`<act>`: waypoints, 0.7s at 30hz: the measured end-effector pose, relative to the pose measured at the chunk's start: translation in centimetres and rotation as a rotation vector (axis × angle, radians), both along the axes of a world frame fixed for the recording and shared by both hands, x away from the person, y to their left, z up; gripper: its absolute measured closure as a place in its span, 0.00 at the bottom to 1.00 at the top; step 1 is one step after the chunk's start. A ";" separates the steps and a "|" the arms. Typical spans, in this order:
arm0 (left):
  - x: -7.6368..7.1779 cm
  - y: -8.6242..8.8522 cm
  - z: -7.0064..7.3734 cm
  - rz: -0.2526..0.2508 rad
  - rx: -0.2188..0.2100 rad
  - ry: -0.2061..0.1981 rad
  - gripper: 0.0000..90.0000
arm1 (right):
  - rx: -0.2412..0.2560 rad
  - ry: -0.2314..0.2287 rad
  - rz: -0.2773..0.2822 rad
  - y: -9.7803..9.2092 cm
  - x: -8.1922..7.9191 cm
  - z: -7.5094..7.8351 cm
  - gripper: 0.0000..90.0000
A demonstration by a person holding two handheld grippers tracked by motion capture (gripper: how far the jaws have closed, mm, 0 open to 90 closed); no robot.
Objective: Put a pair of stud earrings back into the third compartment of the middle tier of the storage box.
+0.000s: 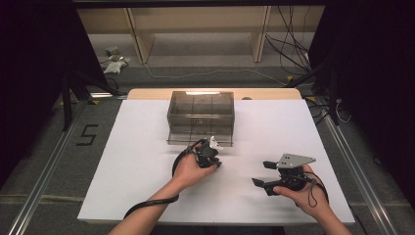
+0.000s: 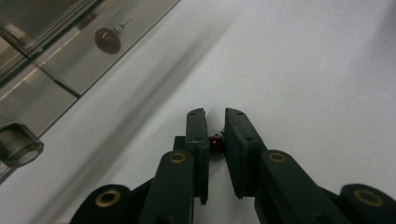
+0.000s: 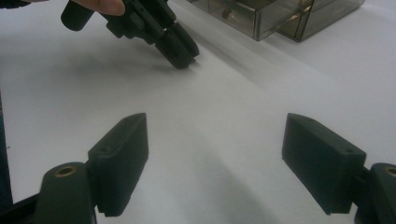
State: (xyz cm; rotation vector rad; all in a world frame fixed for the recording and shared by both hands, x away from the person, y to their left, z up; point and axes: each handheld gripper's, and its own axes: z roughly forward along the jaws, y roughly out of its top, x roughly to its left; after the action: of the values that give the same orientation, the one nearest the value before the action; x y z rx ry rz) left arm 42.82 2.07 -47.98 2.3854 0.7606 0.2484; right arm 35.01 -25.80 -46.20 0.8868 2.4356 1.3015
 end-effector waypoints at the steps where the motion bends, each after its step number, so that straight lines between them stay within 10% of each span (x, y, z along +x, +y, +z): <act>1: 0.0 0.0 0.0 0.000 0.004 -0.001 0.89 | 0.000 0.000 0.000 0.0 0.0 0.0 0.26; 21: -0.2 0.1 0.6 -0.015 -0.014 -0.035 0.89 | 0.003 0.000 -0.003 0.0 0.0 0.0 0.26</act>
State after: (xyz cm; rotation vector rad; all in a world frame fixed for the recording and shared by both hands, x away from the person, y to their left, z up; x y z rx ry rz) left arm 42.65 2.17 -47.39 2.3659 0.7261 0.2771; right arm 34.97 -25.83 -46.20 0.8901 2.4319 1.3048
